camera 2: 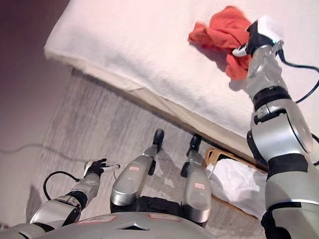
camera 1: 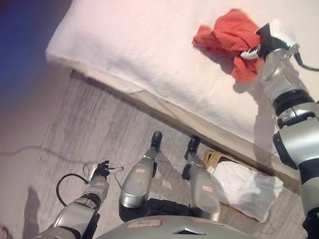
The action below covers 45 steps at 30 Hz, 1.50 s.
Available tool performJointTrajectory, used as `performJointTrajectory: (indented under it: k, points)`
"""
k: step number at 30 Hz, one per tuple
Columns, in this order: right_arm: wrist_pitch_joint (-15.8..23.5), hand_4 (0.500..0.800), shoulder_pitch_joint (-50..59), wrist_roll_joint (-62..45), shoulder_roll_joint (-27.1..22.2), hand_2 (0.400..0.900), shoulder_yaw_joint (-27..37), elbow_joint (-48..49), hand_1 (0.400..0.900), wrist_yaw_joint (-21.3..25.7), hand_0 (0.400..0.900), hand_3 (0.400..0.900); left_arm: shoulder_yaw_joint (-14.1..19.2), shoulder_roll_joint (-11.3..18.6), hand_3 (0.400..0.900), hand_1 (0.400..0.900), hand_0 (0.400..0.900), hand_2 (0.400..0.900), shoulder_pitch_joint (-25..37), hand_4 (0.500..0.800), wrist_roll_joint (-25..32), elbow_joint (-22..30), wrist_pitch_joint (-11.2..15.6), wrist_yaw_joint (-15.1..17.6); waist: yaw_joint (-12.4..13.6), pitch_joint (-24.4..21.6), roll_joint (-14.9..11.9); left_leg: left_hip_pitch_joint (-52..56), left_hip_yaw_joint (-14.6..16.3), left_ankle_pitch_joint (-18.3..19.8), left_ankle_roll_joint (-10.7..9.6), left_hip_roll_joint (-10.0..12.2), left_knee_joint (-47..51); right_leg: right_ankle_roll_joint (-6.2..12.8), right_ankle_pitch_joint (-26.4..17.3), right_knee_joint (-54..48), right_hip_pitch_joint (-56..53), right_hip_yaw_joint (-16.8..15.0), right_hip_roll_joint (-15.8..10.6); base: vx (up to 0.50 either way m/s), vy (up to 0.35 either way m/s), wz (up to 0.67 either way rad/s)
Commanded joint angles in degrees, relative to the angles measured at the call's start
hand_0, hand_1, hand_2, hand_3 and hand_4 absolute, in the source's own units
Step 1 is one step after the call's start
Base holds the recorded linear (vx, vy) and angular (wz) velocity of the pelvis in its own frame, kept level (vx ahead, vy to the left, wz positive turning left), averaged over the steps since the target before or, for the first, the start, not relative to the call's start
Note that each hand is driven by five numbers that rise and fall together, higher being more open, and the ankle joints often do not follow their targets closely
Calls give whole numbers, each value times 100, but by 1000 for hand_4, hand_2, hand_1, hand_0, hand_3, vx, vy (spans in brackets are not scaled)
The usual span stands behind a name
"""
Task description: Put the clothes on the bed into the basket.
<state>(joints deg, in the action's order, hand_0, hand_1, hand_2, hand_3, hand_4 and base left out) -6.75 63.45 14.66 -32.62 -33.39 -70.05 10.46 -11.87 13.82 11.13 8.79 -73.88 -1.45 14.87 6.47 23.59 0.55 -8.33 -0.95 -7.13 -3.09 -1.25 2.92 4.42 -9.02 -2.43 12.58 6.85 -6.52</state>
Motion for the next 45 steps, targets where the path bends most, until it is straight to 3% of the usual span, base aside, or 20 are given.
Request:
performJointTrajectory:
  k: [1,10,20,32,45]
  points:
    - [111,500,-23,-130,-755,400,-264,293,400,212,400,400,4,261,900,900,900,900,-446,800,-153,-562,-116,23,-338,-855,-225,70,327,503,-75,268,-216,506,27,147,-120,-353,-577,67,14,-71]
    - [74,500,-956,15,-1079,400,128,920,400,-46,400,400,146,373,900,900,900,900,-506,800,-468,-664,-209,-166,-942,-1243,-191,793,1201,769,17,305,-70,667,-35,231,-78,-1225,-400,44,41,-66]
    - [34,500,-1723,-94,-1402,400,673,1220,400,-65,400,400,-86,322,900,900,900,900,-325,800,-696,-536,-243,-280,-1417,-1346,-114,1109,1594,931,97,252,-37,762,-43,332,-36,-1654,-299,16,32,-31]
    - [20,500,-2373,-124,-1479,400,932,828,400,-281,400,400,-273,331,900,900,900,900,-171,800,-895,-553,-277,-411,-1649,-1318,-72,1252,1809,1063,99,292,-144,750,-15,390,-18,-1947,-153,16,1,-15]
    - [-2,500,-2488,-231,-1256,400,1026,61,400,-318,400,400,-417,337,900,900,900,900,-15,800,-975,-585,-305,-416,-1610,-1379,104,1143,1653,971,-2,377,-128,658,5,300,-66,-1786,-166,12,-36,9]
